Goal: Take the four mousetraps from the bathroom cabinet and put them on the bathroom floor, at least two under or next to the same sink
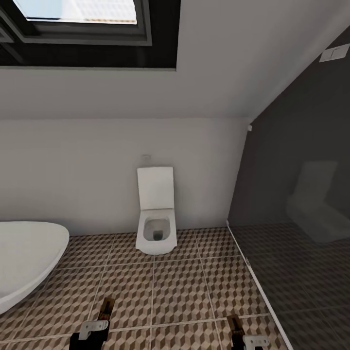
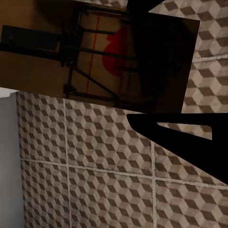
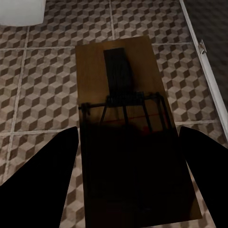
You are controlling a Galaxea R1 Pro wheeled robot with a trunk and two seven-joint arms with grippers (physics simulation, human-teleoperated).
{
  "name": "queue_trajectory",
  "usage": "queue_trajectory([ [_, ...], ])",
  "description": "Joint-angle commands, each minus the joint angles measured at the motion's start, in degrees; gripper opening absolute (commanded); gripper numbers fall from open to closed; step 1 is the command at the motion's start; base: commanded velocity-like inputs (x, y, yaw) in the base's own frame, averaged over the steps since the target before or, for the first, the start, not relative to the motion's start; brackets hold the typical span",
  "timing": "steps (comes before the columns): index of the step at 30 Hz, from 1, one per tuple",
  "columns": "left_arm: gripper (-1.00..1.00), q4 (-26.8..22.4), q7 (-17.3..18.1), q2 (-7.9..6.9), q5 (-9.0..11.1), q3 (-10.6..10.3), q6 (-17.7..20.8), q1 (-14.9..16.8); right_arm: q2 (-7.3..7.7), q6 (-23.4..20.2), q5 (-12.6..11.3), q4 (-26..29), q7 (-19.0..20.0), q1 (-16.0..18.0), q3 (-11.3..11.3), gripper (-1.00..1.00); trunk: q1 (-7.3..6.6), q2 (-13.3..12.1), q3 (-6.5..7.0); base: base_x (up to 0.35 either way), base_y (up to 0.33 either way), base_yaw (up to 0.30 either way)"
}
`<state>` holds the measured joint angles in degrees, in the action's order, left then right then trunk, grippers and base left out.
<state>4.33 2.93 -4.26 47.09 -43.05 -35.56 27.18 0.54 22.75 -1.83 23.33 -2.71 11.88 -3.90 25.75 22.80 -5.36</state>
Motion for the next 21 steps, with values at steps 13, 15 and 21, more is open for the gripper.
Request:
queue_trajectory([
  [13,-1.0,0.15,0.06,0.07,0.4,-0.46,-0.21,0.07,0.07,0.19,-0.19,-0.03,-0.28,0.04,-0.41,-1.0,0.03,0.12,-0.12,0.067,0.0,0.0],
  [15,-1.0,0.15,0.02,0.16,0.43,-0.43,0.14,0.07,0.07,0.15,-0.16,-0.03,-0.24,0.04,-0.46,-1.0,0.03,0.12,-0.12,0.0,0.0,0.0],
  [21,-1.0,-0.38,0.11,0.26,0.41,-0.24,12.0,0.01,-0.02,-1.07,2.77,0.7,-0.8,0.02,-0.56,-1.0,0.03,0.12,-0.12,0.0,0.0,0.0],
])
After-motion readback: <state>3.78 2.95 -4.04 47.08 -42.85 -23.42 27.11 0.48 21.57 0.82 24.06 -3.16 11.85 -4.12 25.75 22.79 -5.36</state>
